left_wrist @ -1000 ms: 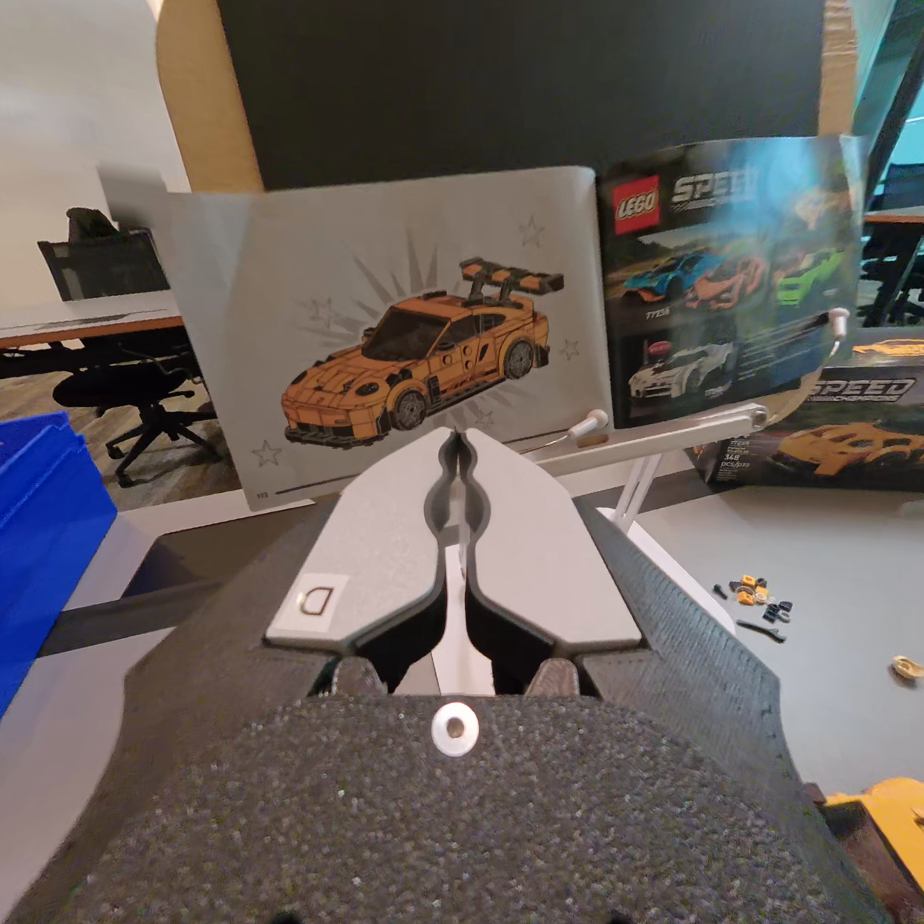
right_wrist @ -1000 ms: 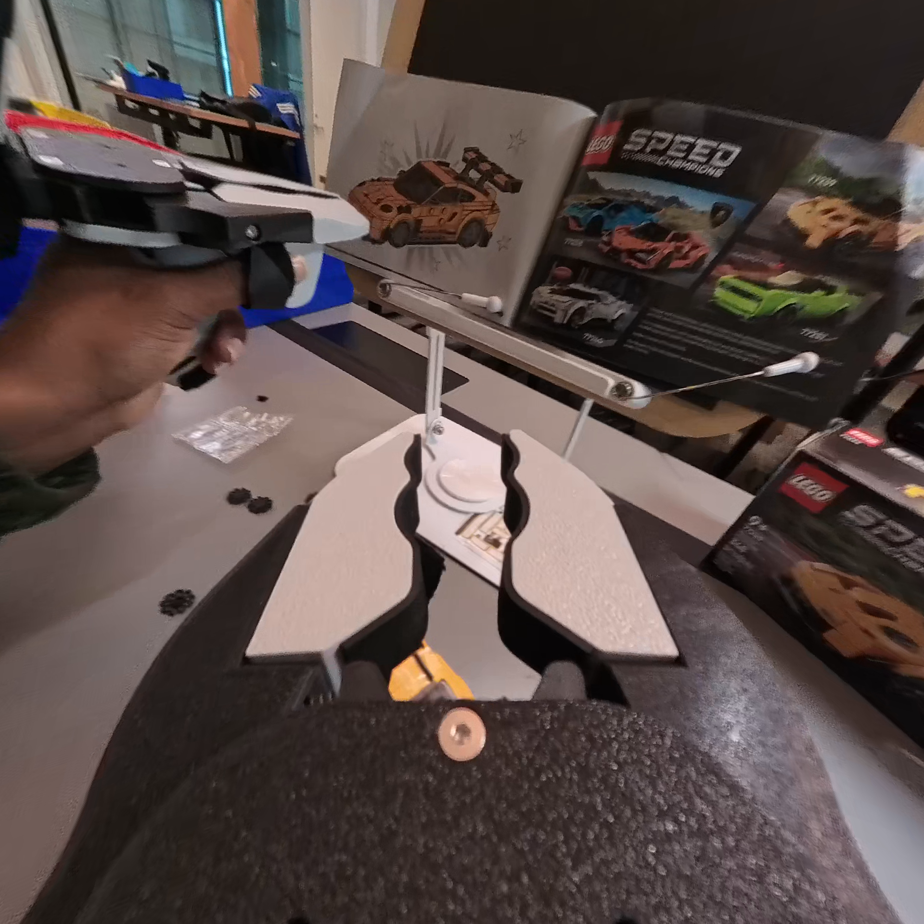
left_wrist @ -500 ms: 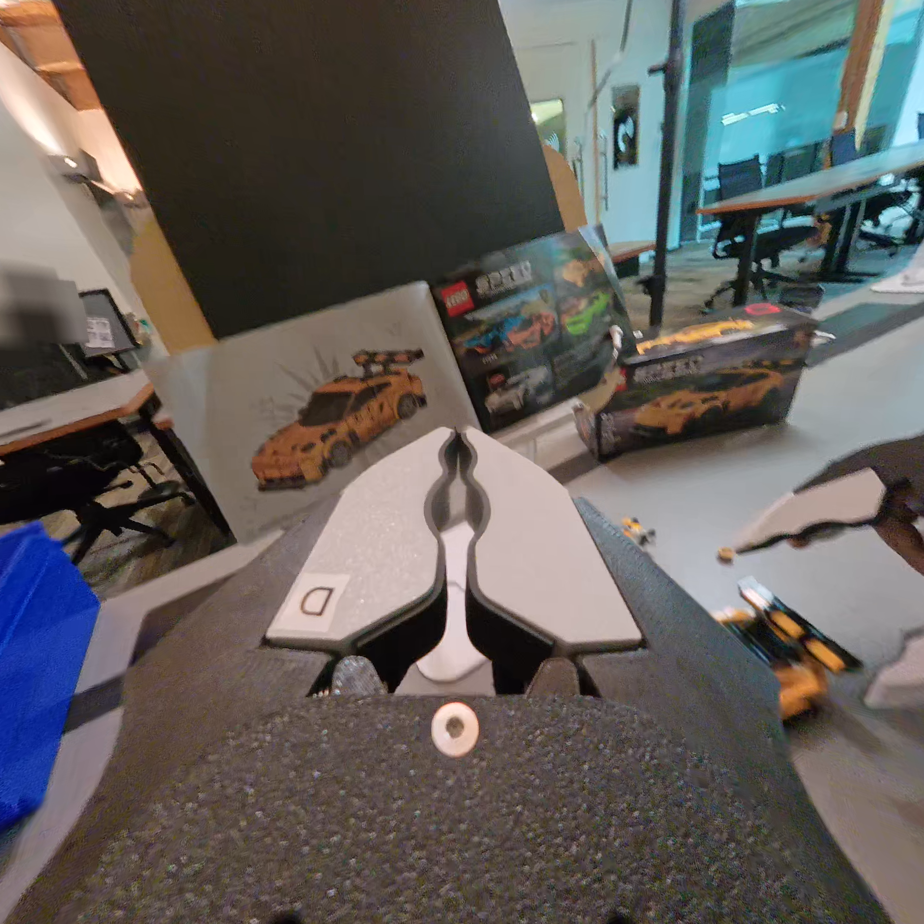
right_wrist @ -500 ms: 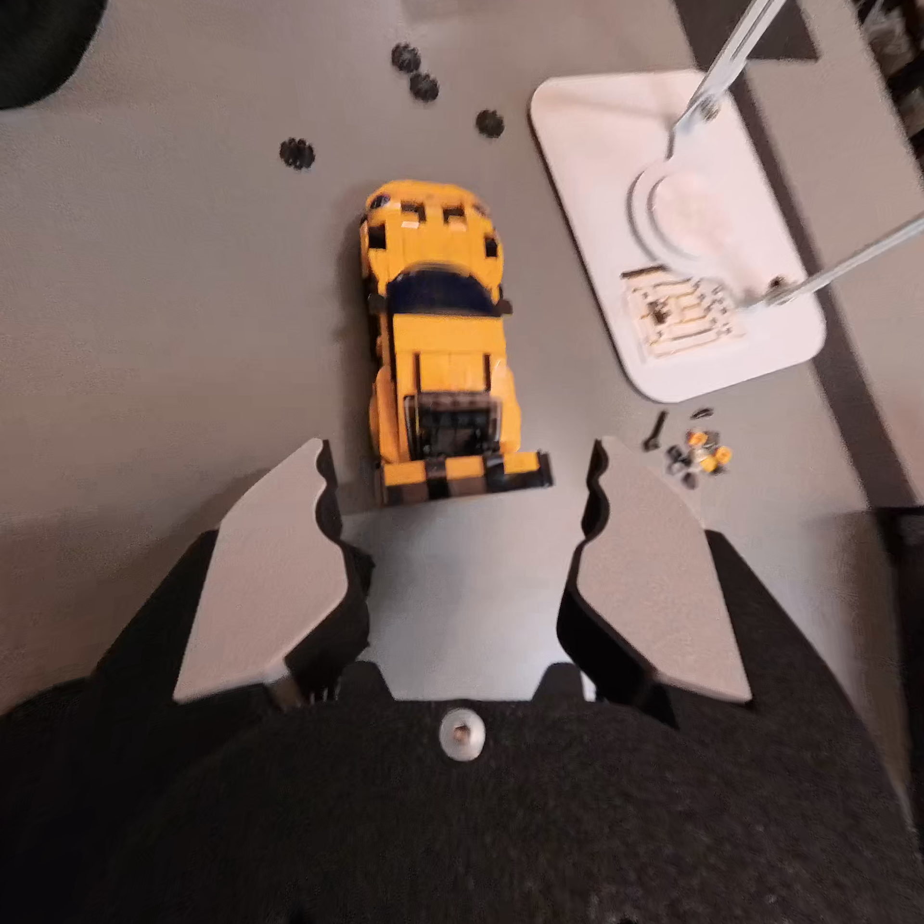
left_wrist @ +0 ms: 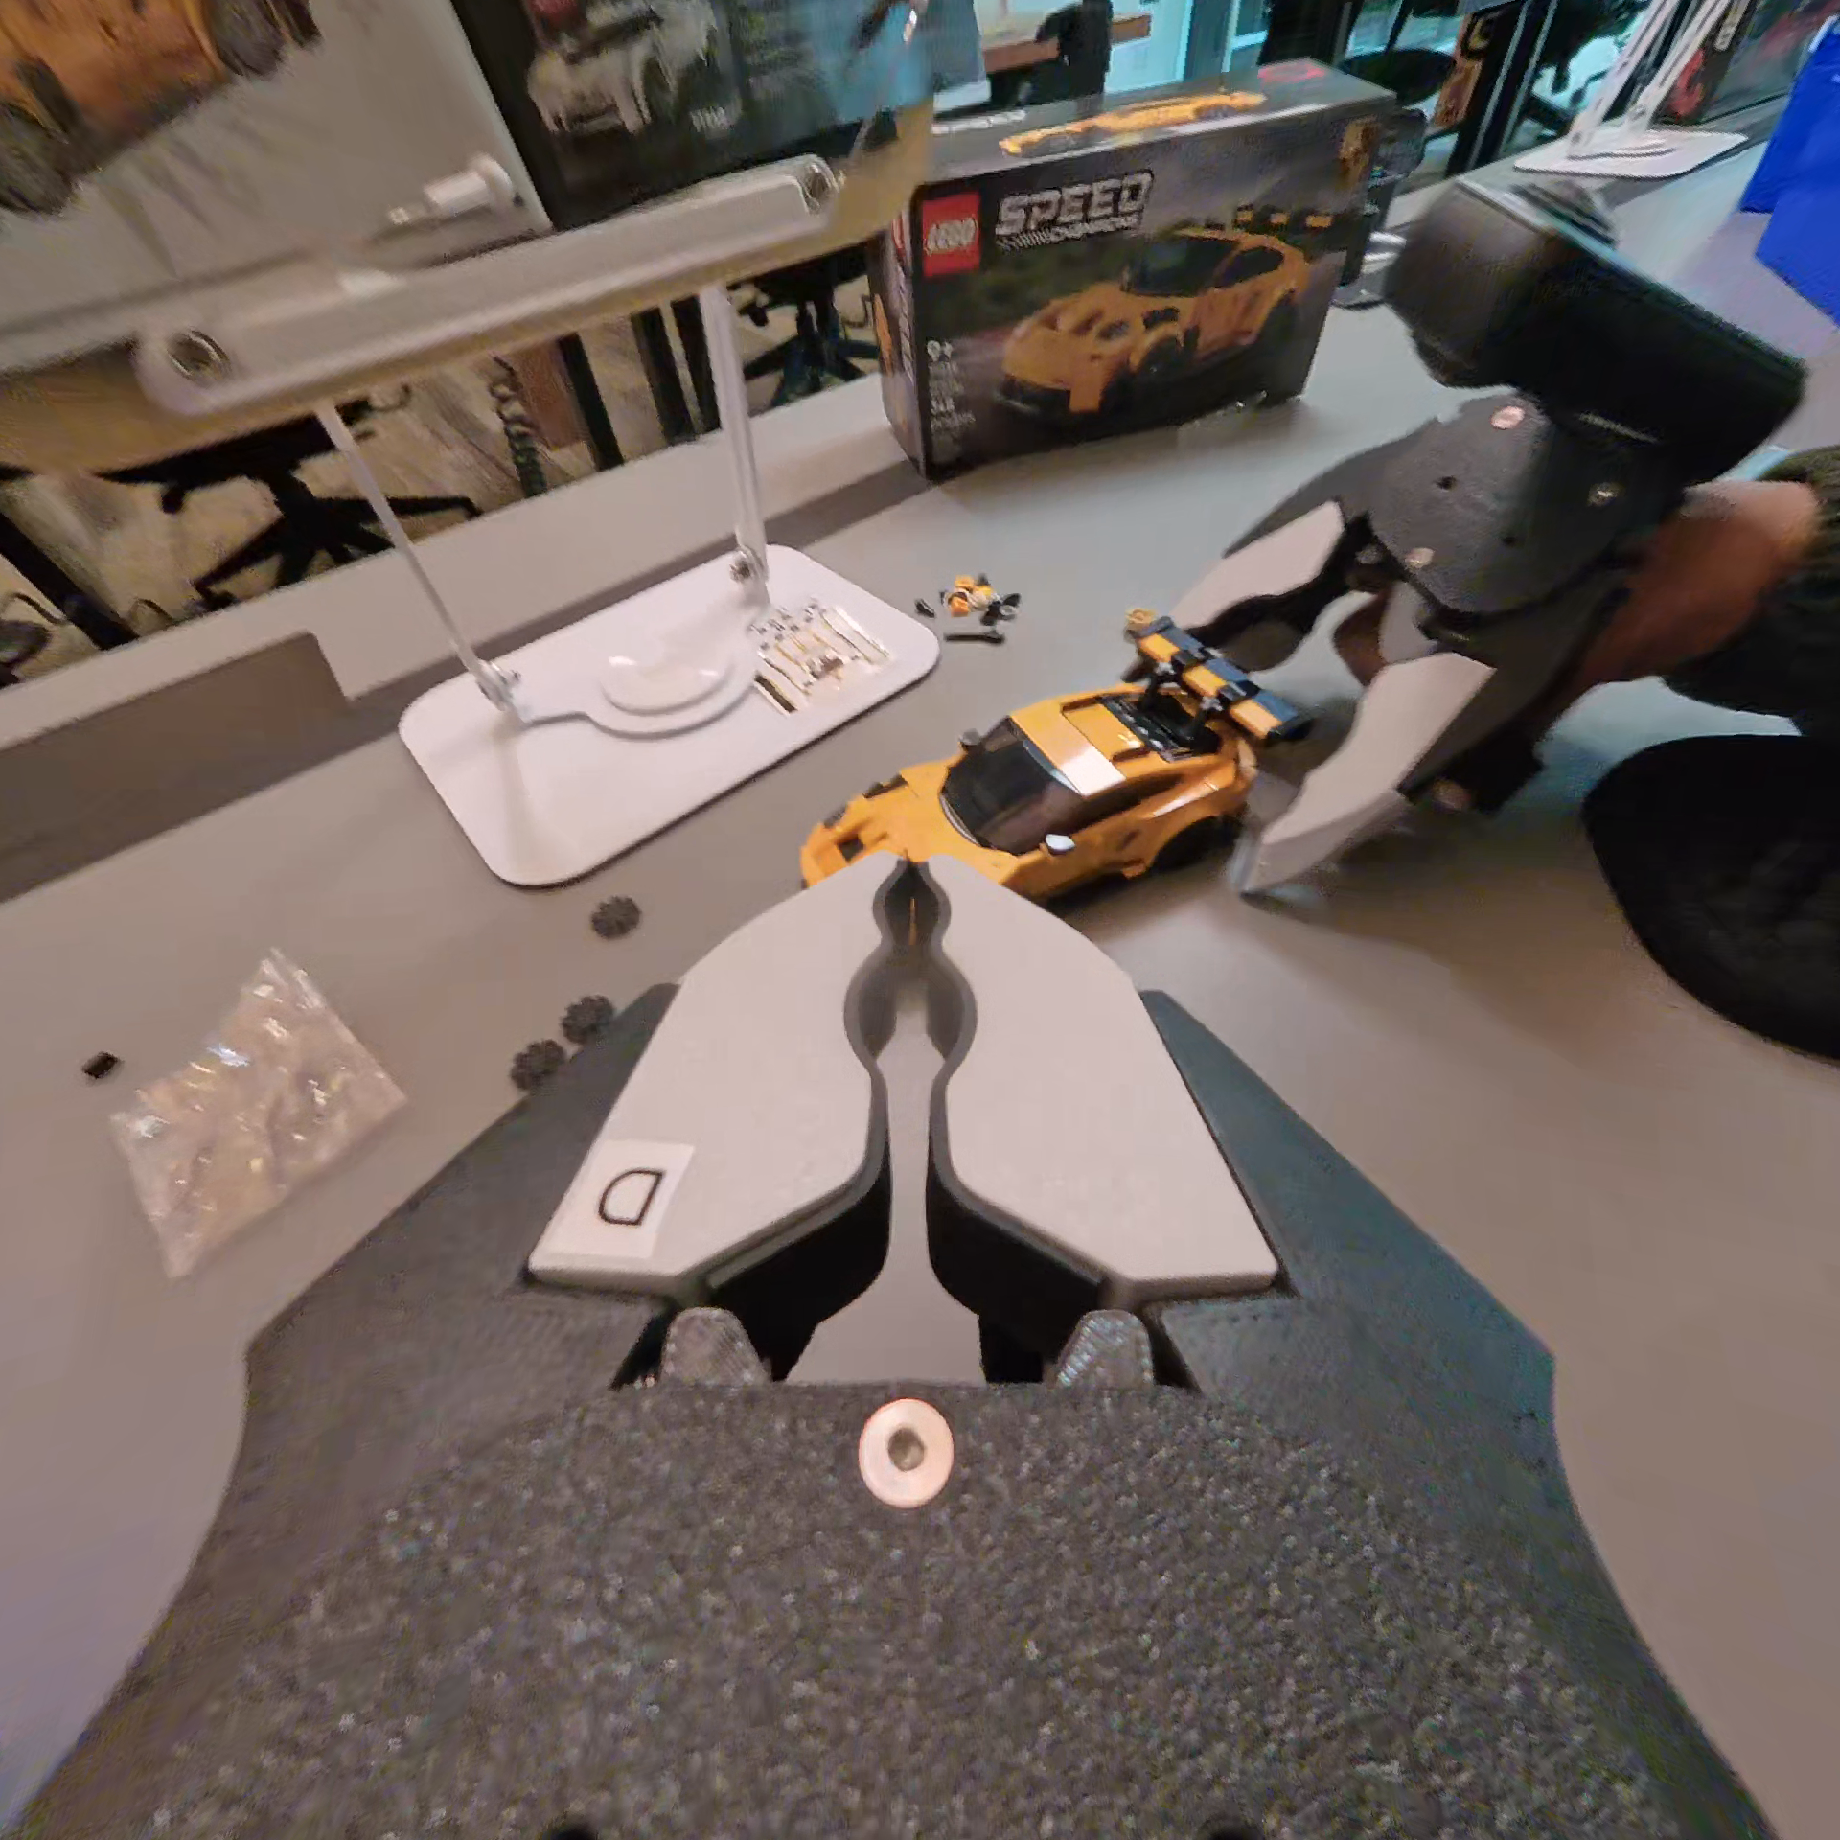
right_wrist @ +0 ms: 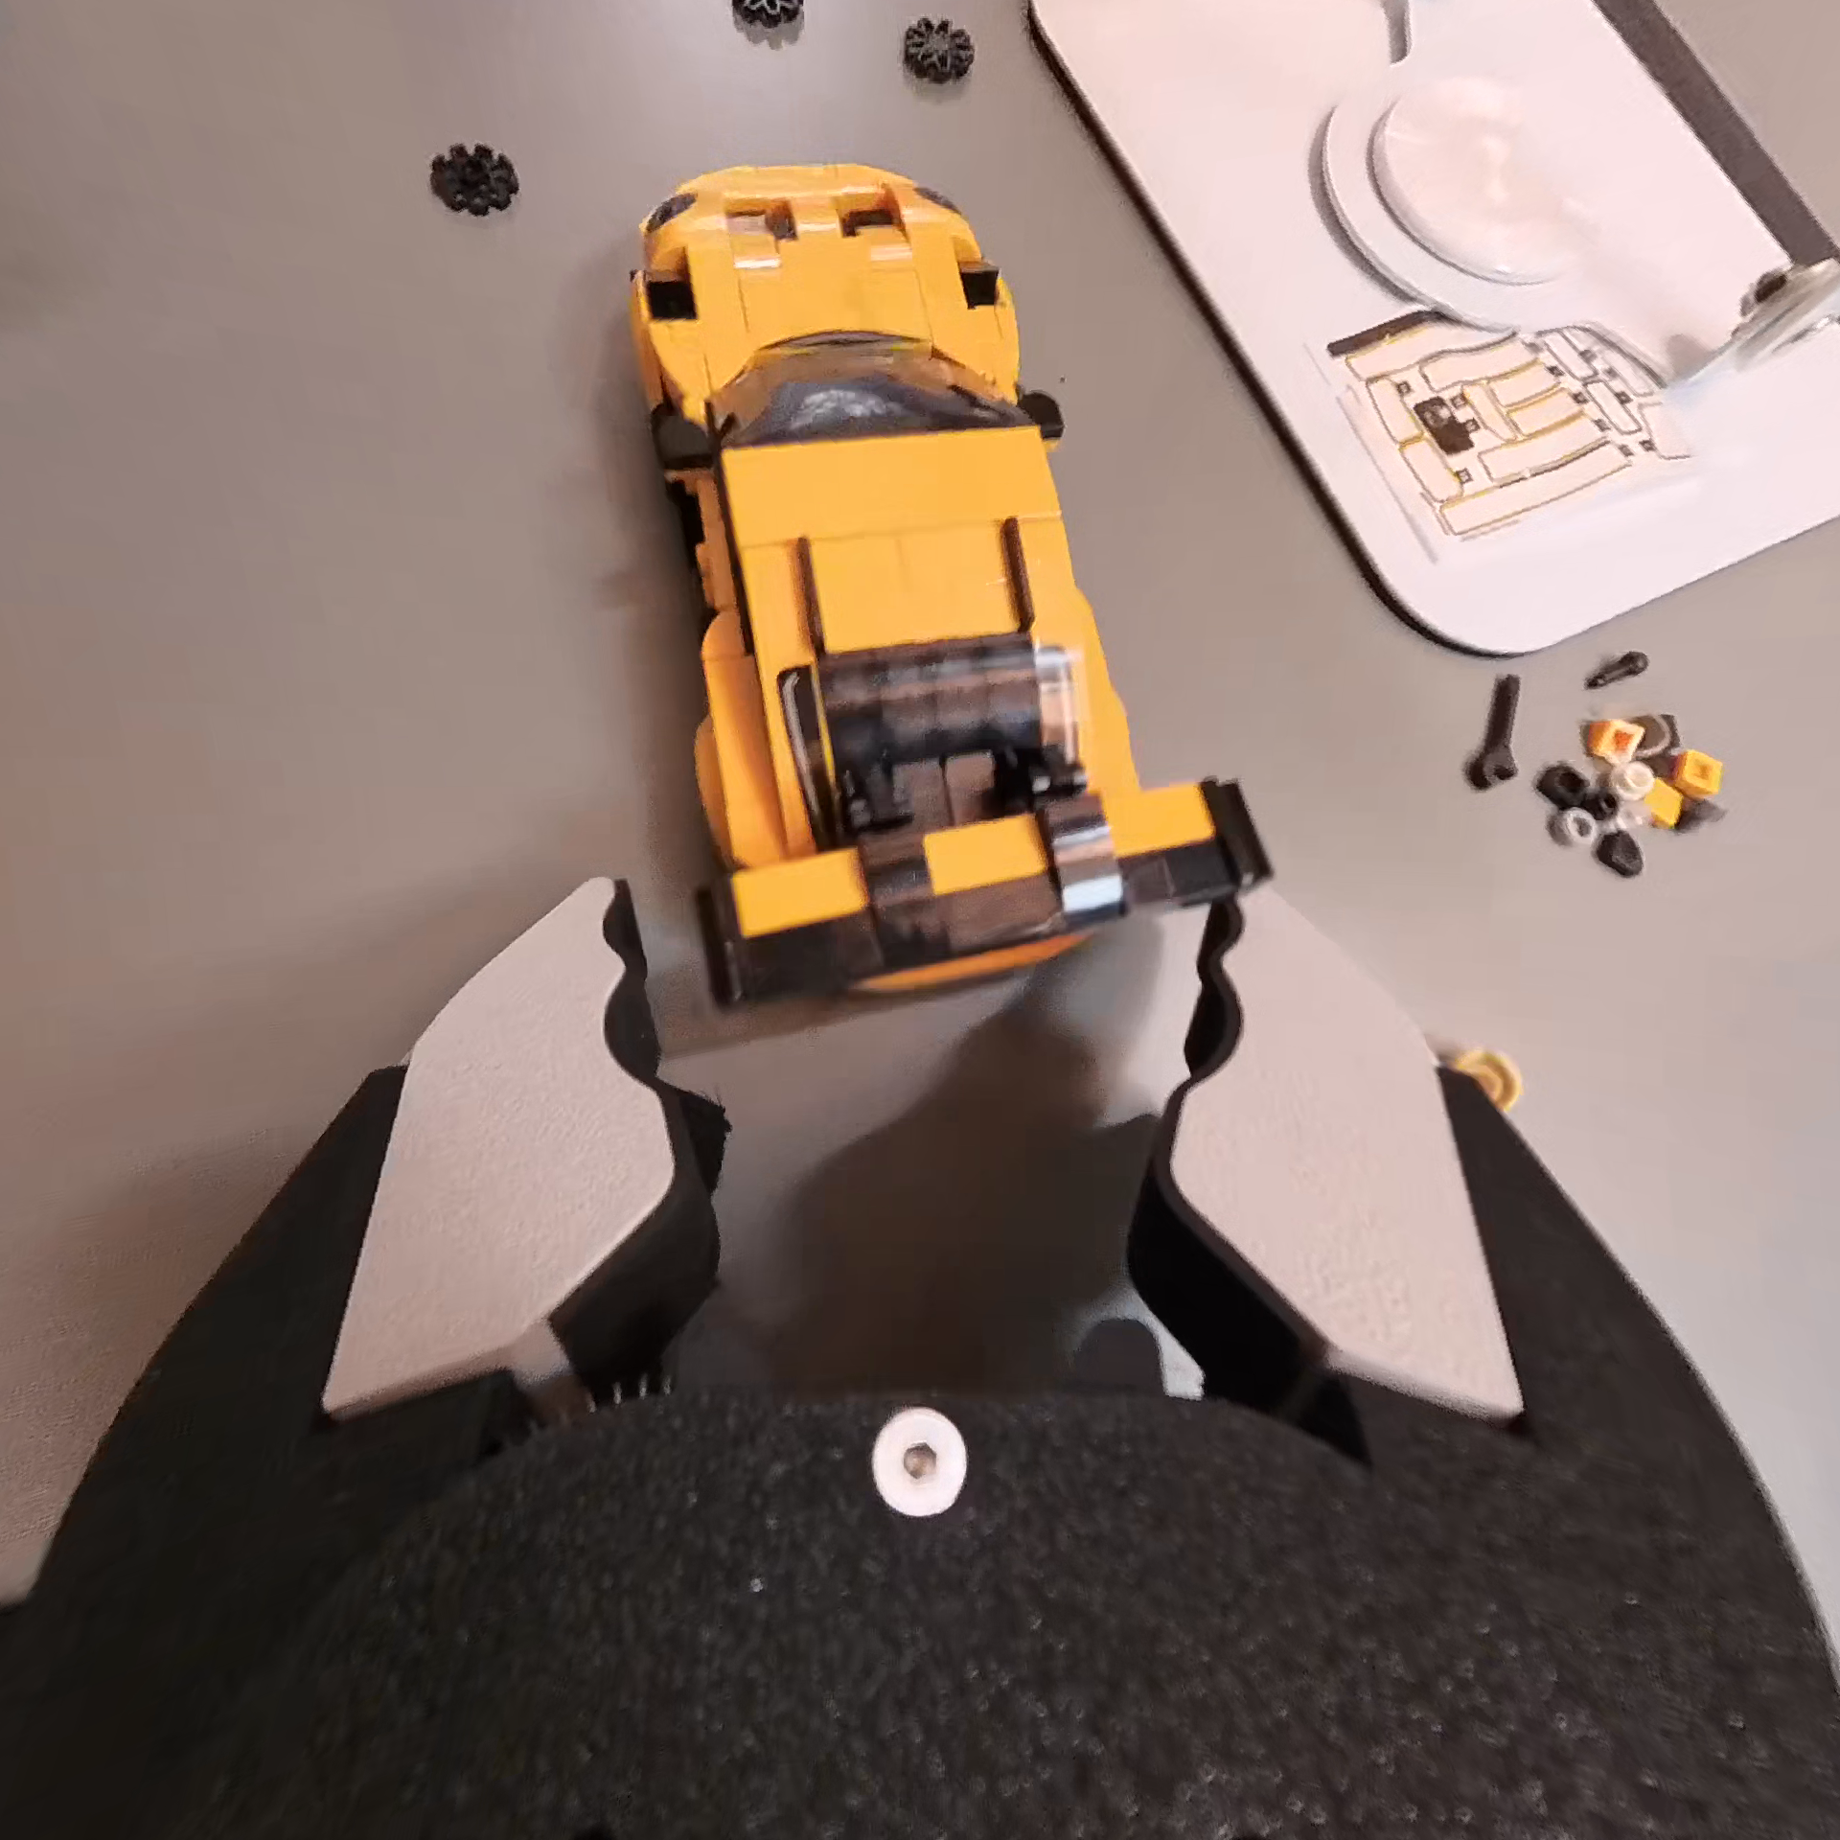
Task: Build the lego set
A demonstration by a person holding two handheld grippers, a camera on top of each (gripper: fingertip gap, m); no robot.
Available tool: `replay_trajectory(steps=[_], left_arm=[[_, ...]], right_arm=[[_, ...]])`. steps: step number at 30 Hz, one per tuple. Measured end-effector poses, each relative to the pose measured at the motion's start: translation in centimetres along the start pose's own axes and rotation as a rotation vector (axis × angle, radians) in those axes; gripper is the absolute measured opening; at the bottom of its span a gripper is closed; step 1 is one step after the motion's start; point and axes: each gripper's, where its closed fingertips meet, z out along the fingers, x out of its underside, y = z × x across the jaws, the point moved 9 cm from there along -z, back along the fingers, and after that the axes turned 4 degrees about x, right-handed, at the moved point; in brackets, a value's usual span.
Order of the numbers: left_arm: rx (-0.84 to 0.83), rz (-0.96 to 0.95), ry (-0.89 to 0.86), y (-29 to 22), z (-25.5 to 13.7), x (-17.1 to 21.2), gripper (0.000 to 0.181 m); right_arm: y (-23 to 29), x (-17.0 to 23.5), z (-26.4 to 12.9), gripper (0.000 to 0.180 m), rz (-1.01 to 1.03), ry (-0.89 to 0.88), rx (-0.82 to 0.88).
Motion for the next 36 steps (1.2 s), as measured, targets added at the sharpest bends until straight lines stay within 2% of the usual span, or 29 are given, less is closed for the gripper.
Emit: replay_trajectory(steps=[2, 8, 17, 24, 27, 30, 31, 33, 36], left_arm=[[0.011, -0.012, 0.009, -0.6, -0.2, 0.3, 0.000], [0.030, -0.003, 0.031, -2.6, -0.6, 0.7, 0.000], [0.094, -0.014, 0.039, -4.9, 0.5, 1.0, 0.000], [0.066, 0.003, 0.076, -5.0, 1.9, 1.3, 0.000], [0.038, 0.025, 0.088, -5.2, 3.2, 1.4, 0.000], [0.006, 0.038, 0.131, -5.2, 4.7, 1.5, 0.000], [0.000, 0.031, 0.141, -5.1, 5.1, 1.6, 0.000], [-0.013, 0.015, 0.158, -4.9, 5.8, 1.5, 0.000], [-0.016, 0.008, 0.158, -4.5, 6.1, 1.3, 0.000]], right_arm=[[-0.3, -0.4, 0.5, 0.104, -0.011, -0.006, -0.017], [-1.0, -0.5, 0.8, 0.075, -0.094, -0.039, -0.109], [-5.5, 0.6, 0.0, 0.072, -0.248, -0.027, -0.323], [-7.3, 1.0, -0.5, 0.069, -0.365, -0.056, -0.481], [-7.2, 1.0, -0.2, 0.061, -0.435, -0.078, -0.526], [-7.4, 0.7, 0.0, 0.039, -0.491, -0.139, -0.539], [-7.5, 0.6, 0.1, 0.040, -0.502, -0.138, -0.538], [-7.9, 0.8, 0.3, 0.054, -0.500, -0.097, -0.535], [-8.4, 1.0, -0.3, 0.054, -0.429, -0.144, -0.504]])
